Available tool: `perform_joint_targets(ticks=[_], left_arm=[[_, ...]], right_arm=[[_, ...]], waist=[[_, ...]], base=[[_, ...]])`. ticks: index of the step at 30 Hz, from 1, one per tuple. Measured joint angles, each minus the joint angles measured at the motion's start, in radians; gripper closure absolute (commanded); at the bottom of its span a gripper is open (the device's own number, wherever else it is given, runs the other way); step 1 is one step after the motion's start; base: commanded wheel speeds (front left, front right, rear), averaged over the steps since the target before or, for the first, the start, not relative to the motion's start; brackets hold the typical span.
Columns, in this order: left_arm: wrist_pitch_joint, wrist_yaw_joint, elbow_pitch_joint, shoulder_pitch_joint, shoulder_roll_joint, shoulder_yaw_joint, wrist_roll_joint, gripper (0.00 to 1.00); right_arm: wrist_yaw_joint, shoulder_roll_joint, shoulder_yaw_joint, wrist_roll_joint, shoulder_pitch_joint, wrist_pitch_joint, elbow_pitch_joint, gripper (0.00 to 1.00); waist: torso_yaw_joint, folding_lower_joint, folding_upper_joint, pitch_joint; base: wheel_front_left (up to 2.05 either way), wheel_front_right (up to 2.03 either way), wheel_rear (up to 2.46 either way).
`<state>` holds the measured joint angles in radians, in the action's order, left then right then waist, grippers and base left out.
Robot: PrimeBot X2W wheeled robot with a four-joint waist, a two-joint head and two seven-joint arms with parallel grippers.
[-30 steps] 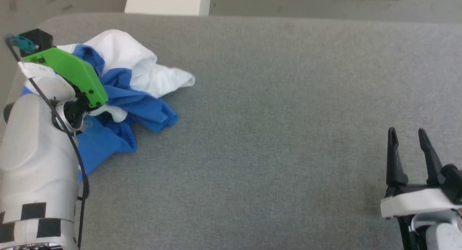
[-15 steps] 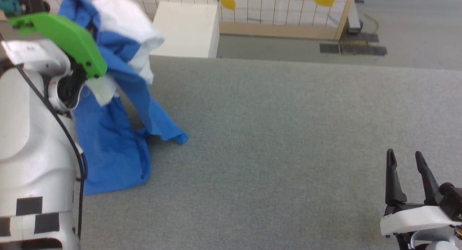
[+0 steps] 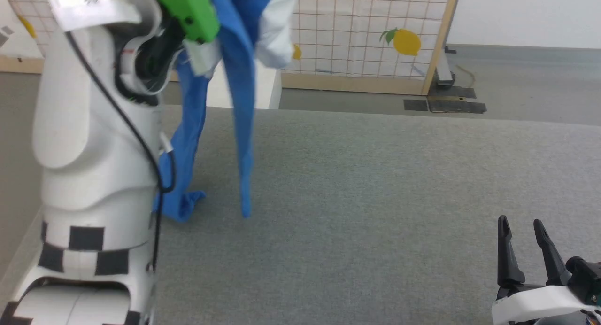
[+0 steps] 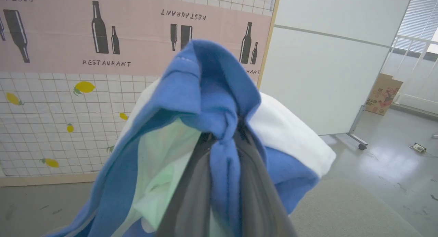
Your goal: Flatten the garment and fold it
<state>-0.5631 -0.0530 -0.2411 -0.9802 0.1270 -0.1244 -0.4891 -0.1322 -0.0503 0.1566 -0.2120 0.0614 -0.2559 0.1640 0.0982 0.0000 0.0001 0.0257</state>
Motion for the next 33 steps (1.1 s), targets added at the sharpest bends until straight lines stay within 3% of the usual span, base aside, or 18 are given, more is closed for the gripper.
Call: perform_joint_targets(ticks=[6,11,16,22,28,33], left_arm=[[0.005,-0.001,0.015,-0.064,-0.056,-0.059,-0.059,1.0],[0.034,0.002,0.037,-0.101,-0.071,-0.139,-0.146,1.0],[0.096,0.068,0.099,-0.148,-0.072,-0.254,-0.312,1.0],[0.162,0.125,0.123,-0.188,-0.074,-0.353,-0.401,1.0],[0.235,0.143,0.099,-0.155,-0.075,-0.436,-0.428,1.0],[0.31,0.145,0.042,0.004,-0.077,-0.527,-0.422,1.0]], right_arm=[[0.0,0.0,-0.008,-0.009,0.0,0.0,0.011,0.0],[0.0,0.0,-0.009,-0.009,0.0,0.0,0.014,0.0],[0.0,0.0,-0.009,-0.009,0.0,0.0,0.018,0.0],[0.0,0.0,-0.006,-0.009,0.0,0.0,0.023,0.0],[0.0,0.0,0.004,-0.009,-0.001,0.0,0.024,0.0],[0.0,0.0,0.013,-0.009,-0.006,0.0,0.022,0.0]], waist=[[-0.029,0.0,0.0,0.011],[-0.06,0.0,0.0,0.013],[-0.098,0.0,0.0,0.01],[-0.139,0.0,0.0,0.002],[-0.165,0.0,0.0,-0.017],[-0.175,0.0,0.0,-0.041]], base=[[0.0,0.0,0.0],[0.0,0.0,0.0],[0.0,0.0,0.0],[0.0,0.0,0.0],[0.0,0.0,0.0],[0.0,0.0,0.0]])
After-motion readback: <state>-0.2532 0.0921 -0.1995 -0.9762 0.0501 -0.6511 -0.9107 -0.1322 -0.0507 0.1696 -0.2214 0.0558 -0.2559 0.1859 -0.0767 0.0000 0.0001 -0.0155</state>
